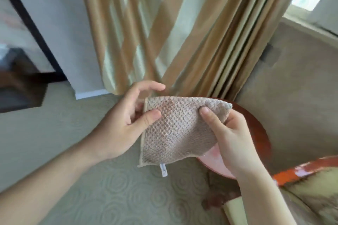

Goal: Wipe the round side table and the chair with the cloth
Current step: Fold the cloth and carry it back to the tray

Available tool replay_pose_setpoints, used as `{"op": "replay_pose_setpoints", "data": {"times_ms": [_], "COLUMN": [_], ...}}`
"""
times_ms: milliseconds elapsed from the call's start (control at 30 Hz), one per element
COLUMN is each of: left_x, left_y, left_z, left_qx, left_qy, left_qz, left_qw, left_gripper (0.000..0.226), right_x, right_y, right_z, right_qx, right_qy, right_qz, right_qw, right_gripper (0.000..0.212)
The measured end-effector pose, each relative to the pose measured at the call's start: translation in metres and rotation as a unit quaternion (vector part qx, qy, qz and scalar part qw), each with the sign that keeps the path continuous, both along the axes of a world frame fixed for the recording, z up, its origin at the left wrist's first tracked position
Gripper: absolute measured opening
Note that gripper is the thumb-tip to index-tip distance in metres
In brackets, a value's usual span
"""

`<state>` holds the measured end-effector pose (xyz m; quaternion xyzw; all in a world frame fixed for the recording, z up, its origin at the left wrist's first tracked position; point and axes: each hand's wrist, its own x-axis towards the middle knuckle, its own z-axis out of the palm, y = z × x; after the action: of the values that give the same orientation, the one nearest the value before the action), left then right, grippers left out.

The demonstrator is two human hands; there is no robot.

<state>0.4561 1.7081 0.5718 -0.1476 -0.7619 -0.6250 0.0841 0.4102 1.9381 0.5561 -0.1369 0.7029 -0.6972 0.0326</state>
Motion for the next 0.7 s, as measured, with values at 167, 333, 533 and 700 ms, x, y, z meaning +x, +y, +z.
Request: {"op": "replay_pose_setpoints", "data": {"times_ms": [167,333,533,700], "left_x": [0.045,0.056,0.048,0.016], "left_y": [-0.115,-0.198,-0.304,-0.423], "left_z": [0.002,0.012,0.017,0.002], "left_qx": [-0.029,-0.071,-0.089,-0.108], "left_qy": [0.029,0.092,0.047,-0.080], "left_qz": [0.192,0.324,0.347,0.300], "left_qw": [0.981,0.939,0.932,0.944], "left_gripper": [0.019,0.023,0.028,0.029], "right_x": [0.004,-0.009,-0.051,-0.105], "right_y": [-0.140,-0.260,-0.389,-0.502], "right_z": [0.013,0.020,0.013,-0.013], "right_qx": [0.082,0.129,0.123,-0.002], "right_qy": [0.144,0.251,0.251,0.085], "right_qz": [-0.017,-0.031,0.021,0.141], "right_qw": [0.986,0.959,0.960,0.986], "right_gripper": [0.029,0.039,0.043,0.050]}}
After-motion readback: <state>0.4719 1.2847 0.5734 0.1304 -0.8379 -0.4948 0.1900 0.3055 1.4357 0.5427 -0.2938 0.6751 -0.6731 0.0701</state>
